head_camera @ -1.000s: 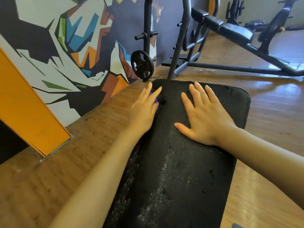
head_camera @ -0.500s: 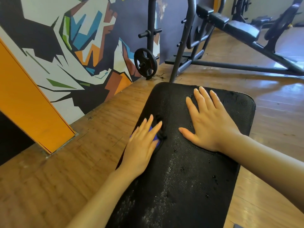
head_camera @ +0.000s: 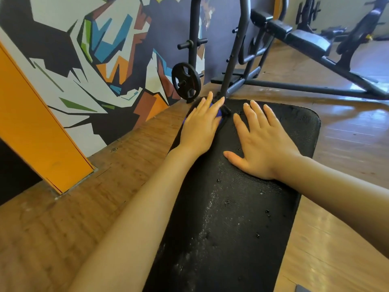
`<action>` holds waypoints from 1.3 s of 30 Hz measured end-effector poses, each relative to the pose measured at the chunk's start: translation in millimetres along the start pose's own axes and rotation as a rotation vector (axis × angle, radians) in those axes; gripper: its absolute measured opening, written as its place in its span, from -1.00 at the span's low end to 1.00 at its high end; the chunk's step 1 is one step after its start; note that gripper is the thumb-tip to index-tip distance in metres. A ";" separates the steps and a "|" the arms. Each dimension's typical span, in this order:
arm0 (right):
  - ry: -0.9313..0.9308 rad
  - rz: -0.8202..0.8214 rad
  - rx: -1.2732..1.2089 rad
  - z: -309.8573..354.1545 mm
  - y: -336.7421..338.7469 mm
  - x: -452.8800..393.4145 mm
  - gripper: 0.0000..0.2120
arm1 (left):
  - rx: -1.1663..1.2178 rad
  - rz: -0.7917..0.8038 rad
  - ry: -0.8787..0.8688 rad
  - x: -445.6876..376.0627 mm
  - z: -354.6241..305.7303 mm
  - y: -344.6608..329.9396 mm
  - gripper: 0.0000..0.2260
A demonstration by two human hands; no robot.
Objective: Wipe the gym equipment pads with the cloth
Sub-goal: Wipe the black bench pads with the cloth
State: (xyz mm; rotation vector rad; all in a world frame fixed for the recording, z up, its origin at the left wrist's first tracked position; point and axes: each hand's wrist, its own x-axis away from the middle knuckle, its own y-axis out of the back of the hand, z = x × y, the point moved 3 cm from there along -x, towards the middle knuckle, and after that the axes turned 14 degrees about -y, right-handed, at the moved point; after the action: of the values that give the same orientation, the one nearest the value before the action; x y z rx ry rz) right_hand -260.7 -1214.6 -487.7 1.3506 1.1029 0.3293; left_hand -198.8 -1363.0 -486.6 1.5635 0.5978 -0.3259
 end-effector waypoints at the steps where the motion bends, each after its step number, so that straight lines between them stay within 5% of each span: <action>1: 0.001 0.001 0.000 -0.6 -0.2 0.1 -0.07 | 0.006 0.015 -0.006 16.7 -2.6 1.4 -0.54; 8: 0.008 0.026 -0.012 0.1 2.0 3.0 -0.07 | 0.101 0.117 0.031 143.8 -20.8 13.0 -0.48; 19: 0.003 0.008 -0.030 -0.2 1.9 1.2 -0.08 | -0.004 -0.024 0.025 -11.9 -7.5 -2.5 -0.56; 29: 0.010 0.036 -0.017 -1.6 2.4 2.2 -0.08 | 0.079 0.128 0.035 133.9 -50.6 11.9 -0.46; 39: 0.011 -0.036 -0.193 -1.2 9.6 17.5 -0.31 | 0.003 0.156 0.129 130.4 -47.1 3.7 -0.48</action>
State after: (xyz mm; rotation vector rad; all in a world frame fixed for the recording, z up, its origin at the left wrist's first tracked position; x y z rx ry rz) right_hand -249.3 -1198.2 -486.7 1.1578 1.0744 0.4064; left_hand -97.0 -1293.8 -550.4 1.6316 0.5704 -0.1086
